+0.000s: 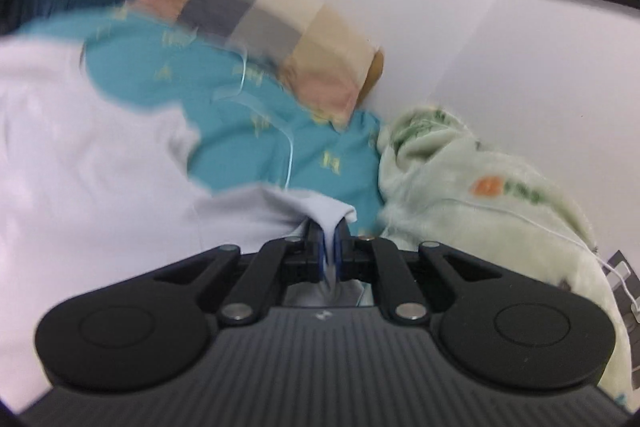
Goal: Fold clothes
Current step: 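Grasp the T-shirt sleeve with the right gripper and fold it over the back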
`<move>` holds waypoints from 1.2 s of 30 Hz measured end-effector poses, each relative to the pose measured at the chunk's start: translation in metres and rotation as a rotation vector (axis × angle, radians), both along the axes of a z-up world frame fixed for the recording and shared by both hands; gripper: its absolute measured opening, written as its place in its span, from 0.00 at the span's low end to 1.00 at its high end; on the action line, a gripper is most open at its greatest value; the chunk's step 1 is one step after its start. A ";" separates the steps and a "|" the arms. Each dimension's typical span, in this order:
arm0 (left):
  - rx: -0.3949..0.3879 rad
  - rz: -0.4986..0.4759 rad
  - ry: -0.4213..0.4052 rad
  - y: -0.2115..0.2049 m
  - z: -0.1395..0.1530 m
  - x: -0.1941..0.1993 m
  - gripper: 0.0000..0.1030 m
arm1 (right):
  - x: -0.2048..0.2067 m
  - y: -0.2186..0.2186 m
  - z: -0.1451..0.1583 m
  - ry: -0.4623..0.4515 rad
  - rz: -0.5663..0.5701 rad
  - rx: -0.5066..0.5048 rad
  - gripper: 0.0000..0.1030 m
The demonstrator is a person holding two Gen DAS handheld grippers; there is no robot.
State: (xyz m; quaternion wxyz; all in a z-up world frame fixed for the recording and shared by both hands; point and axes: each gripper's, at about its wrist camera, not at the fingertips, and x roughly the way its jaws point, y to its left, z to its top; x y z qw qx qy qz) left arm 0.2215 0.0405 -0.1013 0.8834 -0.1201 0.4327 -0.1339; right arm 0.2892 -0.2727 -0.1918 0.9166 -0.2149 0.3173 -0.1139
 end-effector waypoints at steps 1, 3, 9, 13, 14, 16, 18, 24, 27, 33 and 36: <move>-0.006 -0.001 0.007 0.000 -0.001 0.000 0.77 | 0.001 -0.007 -0.006 0.061 -0.022 0.069 0.11; -0.003 -0.004 0.020 -0.002 -0.004 0.000 0.77 | -0.004 -0.024 -0.012 0.113 -0.081 0.238 0.14; -0.033 0.002 0.062 0.001 -0.010 -0.001 0.77 | -0.047 -0.067 0.011 -0.028 -0.237 0.710 0.72; -0.045 0.007 0.075 0.001 -0.012 0.000 0.77 | -0.040 -0.074 0.004 -0.016 -0.332 0.908 0.70; -0.041 0.009 0.074 0.001 -0.013 0.000 0.77 | -0.038 -0.074 -0.003 0.012 -0.384 0.953 0.71; -0.043 0.022 0.081 0.002 -0.015 0.003 0.77 | -0.031 -0.075 -0.019 0.030 -0.463 1.079 0.72; -0.044 0.034 0.089 0.003 -0.017 0.006 0.77 | -0.027 -0.078 -0.038 -0.014 -0.536 1.208 0.71; -0.049 0.073 0.119 0.009 -0.027 0.016 0.77 | -0.017 -0.093 -0.089 -0.212 -0.753 1.478 0.74; -0.052 0.081 0.127 0.010 -0.031 0.021 0.77 | -0.010 -0.093 -0.098 -0.295 -0.787 1.447 0.74; -0.050 0.082 0.137 0.010 -0.036 0.027 0.77 | 0.002 -0.084 -0.087 -0.382 -0.657 1.284 0.48; -0.060 0.084 0.138 0.011 -0.035 0.026 0.77 | 0.006 -0.068 -0.062 -0.365 -0.489 1.067 0.12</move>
